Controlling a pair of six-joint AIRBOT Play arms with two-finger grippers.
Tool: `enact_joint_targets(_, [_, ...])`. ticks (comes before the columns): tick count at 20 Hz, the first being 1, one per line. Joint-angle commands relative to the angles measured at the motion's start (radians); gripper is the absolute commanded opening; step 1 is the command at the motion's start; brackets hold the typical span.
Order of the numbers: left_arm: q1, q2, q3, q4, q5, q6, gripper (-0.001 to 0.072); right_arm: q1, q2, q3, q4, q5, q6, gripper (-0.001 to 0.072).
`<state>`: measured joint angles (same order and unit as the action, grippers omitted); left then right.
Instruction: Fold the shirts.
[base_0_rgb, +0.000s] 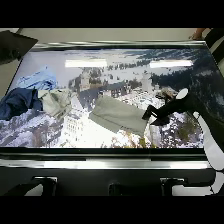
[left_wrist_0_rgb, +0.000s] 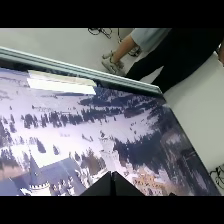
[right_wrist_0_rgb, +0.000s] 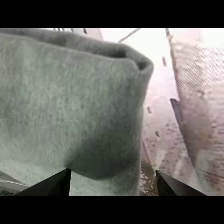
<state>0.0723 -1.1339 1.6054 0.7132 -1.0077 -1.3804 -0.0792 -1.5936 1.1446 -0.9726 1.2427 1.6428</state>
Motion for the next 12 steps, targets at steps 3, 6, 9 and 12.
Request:
enact_joint_targets(3, [-0.049, 0.000, 0.000, 0.006, -0.005, 0.001, 0.0036, -0.021, -0.026, -0.109, 0.202, -0.058, -0.075, 0.0391])
enact_joint_targets(6, [-0.060, 0.000, 0.000, 0.006, 0.013, 0.003, 0.0036, -0.031, 0.000, -0.069, 0.293, -0.060, -0.235, 0.0042])
enact_joint_targets(9, [-0.060, 0.000, 0.000, 0.006, 0.013, 0.003, 0.0036, -0.097, 0.028, 0.067, 0.251, -0.084, -0.225, 0.0042])
enact_joint_targets(12, [-0.060, 0.000, 0.000, 0.006, 0.013, 0.003, 0.0036, -0.271, 0.028, 0.219, 0.190, -0.052, -0.137, 0.0040])
